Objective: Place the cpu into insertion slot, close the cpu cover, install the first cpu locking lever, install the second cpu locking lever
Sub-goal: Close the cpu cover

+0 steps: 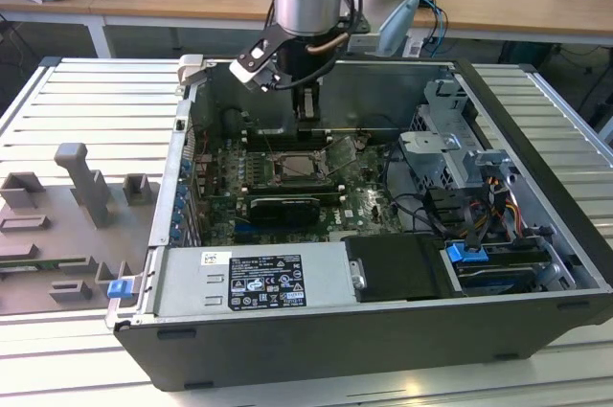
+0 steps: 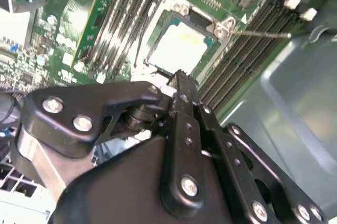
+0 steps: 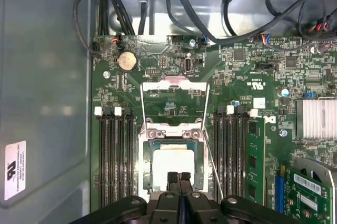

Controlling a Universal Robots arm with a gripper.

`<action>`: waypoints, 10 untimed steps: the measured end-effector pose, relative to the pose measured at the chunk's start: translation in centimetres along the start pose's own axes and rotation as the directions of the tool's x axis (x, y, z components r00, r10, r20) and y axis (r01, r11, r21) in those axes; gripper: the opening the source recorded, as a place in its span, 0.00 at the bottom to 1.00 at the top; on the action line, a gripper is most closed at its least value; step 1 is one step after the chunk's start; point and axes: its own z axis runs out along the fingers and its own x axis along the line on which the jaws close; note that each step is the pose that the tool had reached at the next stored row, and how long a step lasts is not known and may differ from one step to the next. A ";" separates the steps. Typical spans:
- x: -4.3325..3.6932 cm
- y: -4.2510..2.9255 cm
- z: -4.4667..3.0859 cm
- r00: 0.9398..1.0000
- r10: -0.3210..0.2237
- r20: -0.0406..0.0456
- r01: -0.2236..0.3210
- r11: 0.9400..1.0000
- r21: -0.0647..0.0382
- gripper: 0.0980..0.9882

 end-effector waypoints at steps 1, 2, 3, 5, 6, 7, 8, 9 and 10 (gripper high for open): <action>0.00 0.17 0.00 1.000 0.000 0.000 0.000 1.000 0.001 0.01; 0.00 0.25 0.01 1.000 0.000 0.000 0.000 1.000 0.001 0.01; 0.00 0.36 0.01 1.000 0.000 0.000 0.000 1.000 0.001 0.01; 0.00 0.52 0.03 1.000 0.000 0.000 0.000 1.000 0.001 0.01; 0.00 0.59 0.04 1.000 0.000 0.000 0.000 1.000 0.001 0.01; 0.00 0.64 0.04 1.000 0.000 0.000 0.000 1.000 0.001 0.01; 0.00 0.71 0.05 1.000 0.000 0.000 0.000 1.000 0.001 0.01; 0.00 0.76 0.05 1.000 0.000 0.000 0.000 1.000 0.001 0.01; 0.00 0.83 0.05 1.000 0.000 0.000 0.000 1.000 0.001 0.01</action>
